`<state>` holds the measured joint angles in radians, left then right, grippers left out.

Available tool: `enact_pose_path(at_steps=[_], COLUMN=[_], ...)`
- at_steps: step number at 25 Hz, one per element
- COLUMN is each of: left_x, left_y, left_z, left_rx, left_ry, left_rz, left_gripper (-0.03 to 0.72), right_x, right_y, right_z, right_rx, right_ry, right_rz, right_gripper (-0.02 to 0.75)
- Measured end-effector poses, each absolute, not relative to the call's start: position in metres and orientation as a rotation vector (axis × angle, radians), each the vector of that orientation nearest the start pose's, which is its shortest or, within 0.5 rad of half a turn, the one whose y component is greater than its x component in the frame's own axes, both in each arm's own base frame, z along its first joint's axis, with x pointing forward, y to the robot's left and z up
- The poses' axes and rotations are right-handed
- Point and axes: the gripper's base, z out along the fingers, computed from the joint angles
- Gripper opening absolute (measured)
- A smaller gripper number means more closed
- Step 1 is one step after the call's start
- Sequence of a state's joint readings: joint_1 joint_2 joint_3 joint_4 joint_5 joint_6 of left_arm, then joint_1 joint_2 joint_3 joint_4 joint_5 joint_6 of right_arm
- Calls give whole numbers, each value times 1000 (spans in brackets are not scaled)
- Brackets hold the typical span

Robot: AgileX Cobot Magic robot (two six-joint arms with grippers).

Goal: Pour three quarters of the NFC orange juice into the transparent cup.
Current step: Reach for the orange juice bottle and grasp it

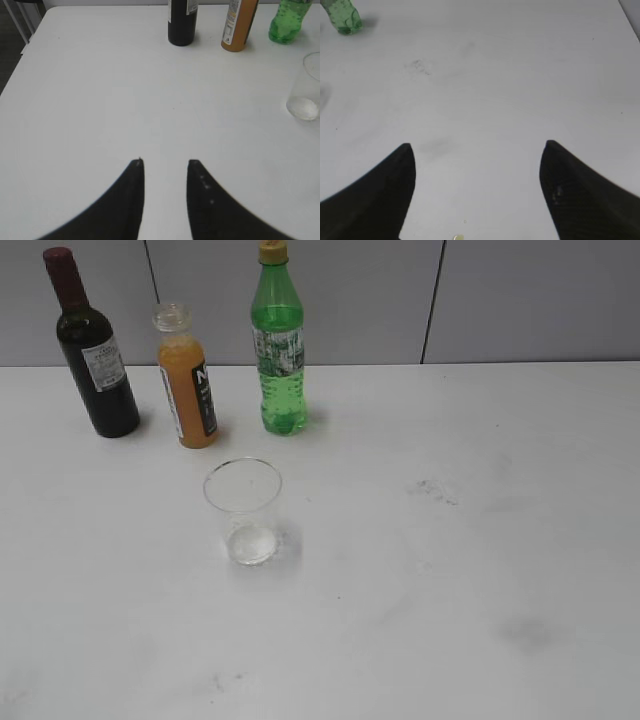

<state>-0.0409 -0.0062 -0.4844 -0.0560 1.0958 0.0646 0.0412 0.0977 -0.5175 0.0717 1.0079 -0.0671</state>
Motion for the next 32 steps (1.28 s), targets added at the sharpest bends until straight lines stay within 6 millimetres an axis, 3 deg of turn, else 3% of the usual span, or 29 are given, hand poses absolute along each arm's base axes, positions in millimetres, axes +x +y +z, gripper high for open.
enact_pose_path(at_steps=[8, 32], left_x=[-6, -6], left_y=[-4, -4], left_z=[270, 270], left_rx=[114, 114], left_ry=[2085, 2085], left_rz=[-53, -53], left_gripper=[238, 238], right_x=[-6, -5], right_y=[5, 5], right_z=[283, 281], right_rx=[-106, -106], right_ry=[1992, 2000], right_rz=[71, 73], right_gripper=[592, 591])
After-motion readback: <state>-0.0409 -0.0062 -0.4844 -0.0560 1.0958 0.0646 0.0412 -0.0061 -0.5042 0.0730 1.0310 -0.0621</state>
